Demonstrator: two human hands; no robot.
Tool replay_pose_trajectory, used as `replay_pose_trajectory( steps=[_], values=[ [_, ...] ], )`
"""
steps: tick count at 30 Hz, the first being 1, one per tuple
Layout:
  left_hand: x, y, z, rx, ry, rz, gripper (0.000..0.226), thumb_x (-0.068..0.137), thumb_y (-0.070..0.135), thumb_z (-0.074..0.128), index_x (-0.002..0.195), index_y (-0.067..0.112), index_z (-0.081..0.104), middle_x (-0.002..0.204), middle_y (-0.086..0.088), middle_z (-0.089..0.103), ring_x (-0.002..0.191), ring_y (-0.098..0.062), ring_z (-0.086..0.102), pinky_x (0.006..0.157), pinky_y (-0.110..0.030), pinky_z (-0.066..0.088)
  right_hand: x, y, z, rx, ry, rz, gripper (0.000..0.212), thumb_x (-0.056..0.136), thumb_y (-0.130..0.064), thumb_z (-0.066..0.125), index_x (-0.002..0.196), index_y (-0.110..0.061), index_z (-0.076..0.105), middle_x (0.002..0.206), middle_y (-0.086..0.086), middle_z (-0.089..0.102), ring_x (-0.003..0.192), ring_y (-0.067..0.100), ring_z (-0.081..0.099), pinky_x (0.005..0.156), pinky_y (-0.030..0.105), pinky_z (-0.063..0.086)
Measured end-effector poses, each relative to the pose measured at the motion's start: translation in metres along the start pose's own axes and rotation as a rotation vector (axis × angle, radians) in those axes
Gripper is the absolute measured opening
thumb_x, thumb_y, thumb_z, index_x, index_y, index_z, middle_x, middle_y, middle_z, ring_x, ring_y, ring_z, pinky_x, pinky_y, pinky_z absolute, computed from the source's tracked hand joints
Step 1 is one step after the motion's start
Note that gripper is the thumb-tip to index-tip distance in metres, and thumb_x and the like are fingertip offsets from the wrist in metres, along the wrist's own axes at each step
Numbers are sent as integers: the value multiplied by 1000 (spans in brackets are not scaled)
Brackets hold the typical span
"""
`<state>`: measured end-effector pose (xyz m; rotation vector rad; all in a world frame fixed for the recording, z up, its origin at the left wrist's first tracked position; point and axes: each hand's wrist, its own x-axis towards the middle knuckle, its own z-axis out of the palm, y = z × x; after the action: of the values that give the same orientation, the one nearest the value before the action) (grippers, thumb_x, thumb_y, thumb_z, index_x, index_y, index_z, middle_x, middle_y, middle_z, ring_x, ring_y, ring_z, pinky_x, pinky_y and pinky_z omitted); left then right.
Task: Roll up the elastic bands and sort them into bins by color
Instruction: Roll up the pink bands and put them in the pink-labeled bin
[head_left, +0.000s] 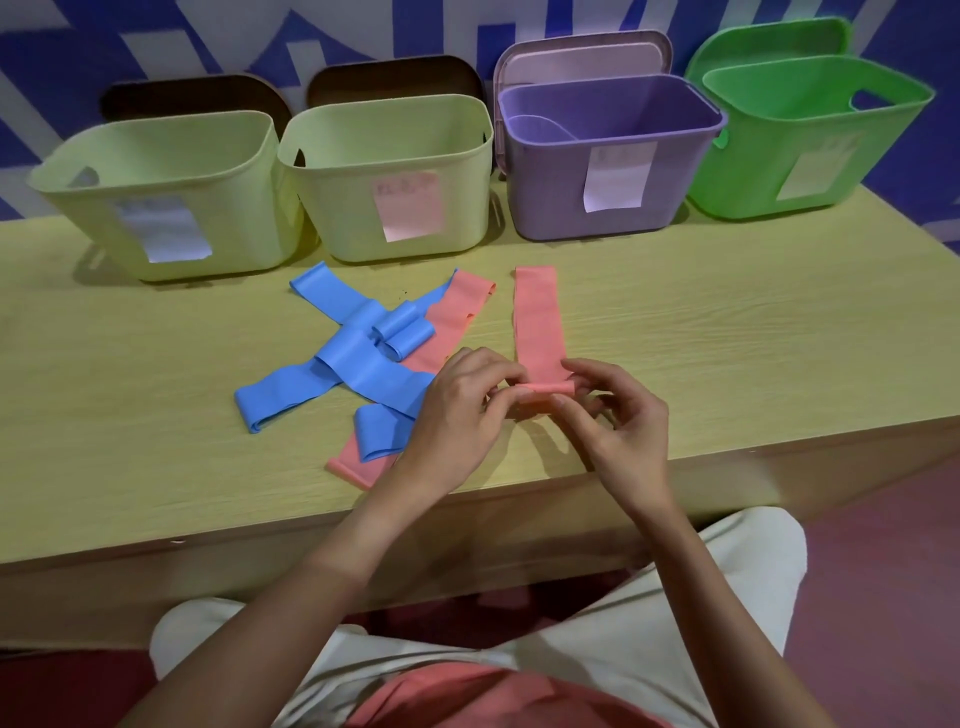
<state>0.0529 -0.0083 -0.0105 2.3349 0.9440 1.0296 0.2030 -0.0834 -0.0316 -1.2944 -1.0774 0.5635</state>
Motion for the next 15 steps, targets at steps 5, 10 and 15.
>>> replay_pose_trajectory(
  steps=[5,10,15],
  values=[
    [2,-2,0,20,-47,-22,13,89,17,63,93,9,71,87,1,63,84,-14,51,75,-24,40,3,1,-1,-58,-32,-48,22,81,-5,74,102,-11,71,89,6,67,79,11,59,67,21,45],
    [5,-1,-1,8,-93,-56,12,91,18,62,94,11,71,88,2,62,88,-14,52,77,-25,41,4,8,-3,-109,-23,-76,16,83,-12,73,99,-14,72,87,3,66,80,21,58,66,24,45],
    [3,-1,-3,5,-100,-50,14,90,20,64,96,12,73,87,2,63,86,-14,54,74,-28,44,5,13,-2,-179,-38,-98,13,84,-15,71,97,-14,71,87,2,64,80,19,57,67,19,42]
  ],
)
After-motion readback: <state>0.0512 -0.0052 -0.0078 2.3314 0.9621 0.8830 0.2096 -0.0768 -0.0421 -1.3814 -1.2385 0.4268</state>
